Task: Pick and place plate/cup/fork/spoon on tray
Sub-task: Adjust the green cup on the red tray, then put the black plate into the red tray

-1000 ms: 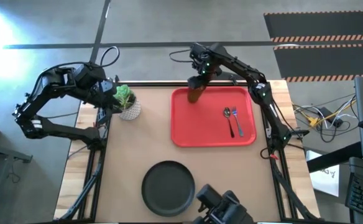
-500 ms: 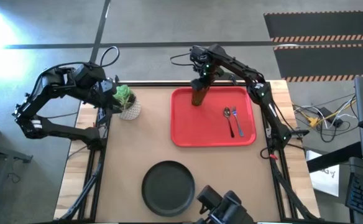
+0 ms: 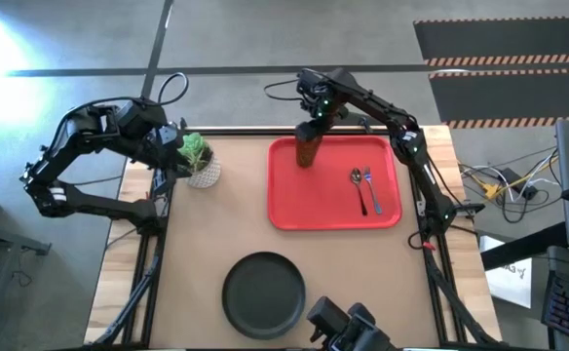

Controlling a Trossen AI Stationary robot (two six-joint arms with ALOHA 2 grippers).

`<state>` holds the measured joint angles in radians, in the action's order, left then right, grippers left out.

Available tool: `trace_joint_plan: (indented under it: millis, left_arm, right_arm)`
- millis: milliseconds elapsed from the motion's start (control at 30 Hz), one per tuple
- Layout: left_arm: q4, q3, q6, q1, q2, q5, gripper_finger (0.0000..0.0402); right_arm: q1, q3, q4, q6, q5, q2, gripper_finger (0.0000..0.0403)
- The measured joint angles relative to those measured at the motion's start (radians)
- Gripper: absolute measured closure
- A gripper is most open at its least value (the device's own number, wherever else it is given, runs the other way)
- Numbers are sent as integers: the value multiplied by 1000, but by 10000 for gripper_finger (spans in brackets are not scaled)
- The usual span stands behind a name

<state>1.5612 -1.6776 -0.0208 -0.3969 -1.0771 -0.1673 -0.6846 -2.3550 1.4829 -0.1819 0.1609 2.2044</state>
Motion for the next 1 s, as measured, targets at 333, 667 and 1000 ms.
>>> trace_joint_plan:
  millis: [333,667,1000]
  left_arm:
    - [0,0,0,0,0,0,255]
    - [0,0,0,0,0,0,255]
    - [0,0,-1,0,-1,0,255]
  right_arm:
    - [2,0,-1,-1,-3,-8,362]
    - [21,0,-21,-1,-4,-62,362]
    - [37,0,-105,-38,-7,-204,362]
